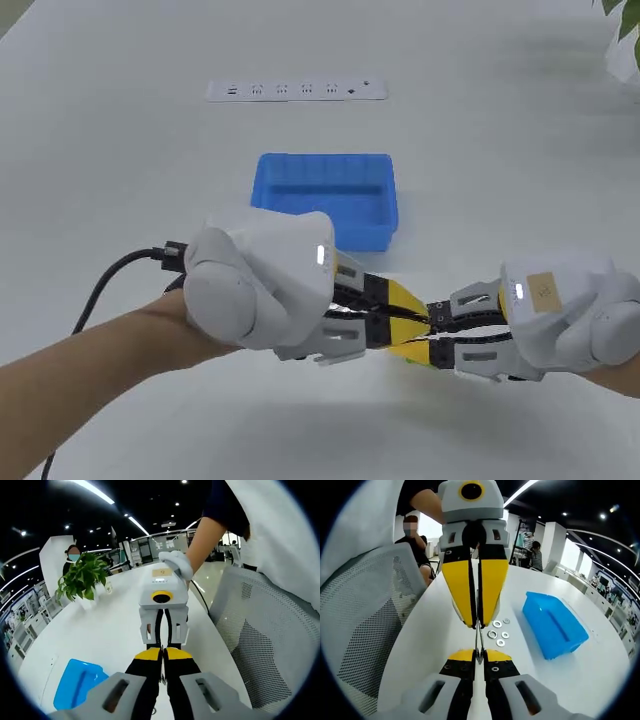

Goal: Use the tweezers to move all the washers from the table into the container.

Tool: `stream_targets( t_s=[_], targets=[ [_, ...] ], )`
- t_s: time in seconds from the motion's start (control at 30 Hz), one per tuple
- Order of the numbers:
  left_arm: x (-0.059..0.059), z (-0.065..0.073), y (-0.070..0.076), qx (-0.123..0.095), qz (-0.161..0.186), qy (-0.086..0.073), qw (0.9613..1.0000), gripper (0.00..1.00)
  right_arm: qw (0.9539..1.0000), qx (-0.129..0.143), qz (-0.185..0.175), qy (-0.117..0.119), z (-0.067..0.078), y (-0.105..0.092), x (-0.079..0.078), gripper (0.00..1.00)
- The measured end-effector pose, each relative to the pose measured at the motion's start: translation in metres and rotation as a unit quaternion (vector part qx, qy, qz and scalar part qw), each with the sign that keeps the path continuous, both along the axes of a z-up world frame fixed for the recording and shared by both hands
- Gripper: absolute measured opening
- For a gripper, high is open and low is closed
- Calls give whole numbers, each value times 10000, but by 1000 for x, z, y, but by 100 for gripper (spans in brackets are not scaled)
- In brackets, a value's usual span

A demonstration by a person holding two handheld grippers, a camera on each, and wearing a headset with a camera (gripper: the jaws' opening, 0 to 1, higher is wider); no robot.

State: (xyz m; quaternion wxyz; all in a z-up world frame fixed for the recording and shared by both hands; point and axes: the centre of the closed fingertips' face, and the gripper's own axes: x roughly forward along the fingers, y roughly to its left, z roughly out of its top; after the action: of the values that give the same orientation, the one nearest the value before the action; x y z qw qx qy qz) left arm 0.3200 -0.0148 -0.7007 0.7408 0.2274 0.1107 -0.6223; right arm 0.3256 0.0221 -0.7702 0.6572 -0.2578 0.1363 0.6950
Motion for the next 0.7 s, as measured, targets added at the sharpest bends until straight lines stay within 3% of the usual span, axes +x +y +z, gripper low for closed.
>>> stream_targets(
  t_s=[0.2, 0.4, 0.43, 0.5, 0.7],
  targets=[
    [2, -1, 9, -20, 123, 87, 9999, 7, 10000, 38, -17, 44, 1, 0, 1, 7],
    [0, -1, 5, -48, 59, 101, 9999, 6, 10000, 16, -18, 33, 0, 0, 0, 7],
    [-1, -2, 5, -61, 58, 163, 9998, 5, 10000, 11, -18, 37, 0, 0, 0, 7],
    [0, -2, 5, -30, 39, 78, 10000, 5, 10000, 7, -40, 46, 0, 0, 0, 7],
    [-3, 0, 11, -21, 28, 116, 9999, 5, 10000, 50, -21, 40, 2, 7, -3, 7]
  ],
)
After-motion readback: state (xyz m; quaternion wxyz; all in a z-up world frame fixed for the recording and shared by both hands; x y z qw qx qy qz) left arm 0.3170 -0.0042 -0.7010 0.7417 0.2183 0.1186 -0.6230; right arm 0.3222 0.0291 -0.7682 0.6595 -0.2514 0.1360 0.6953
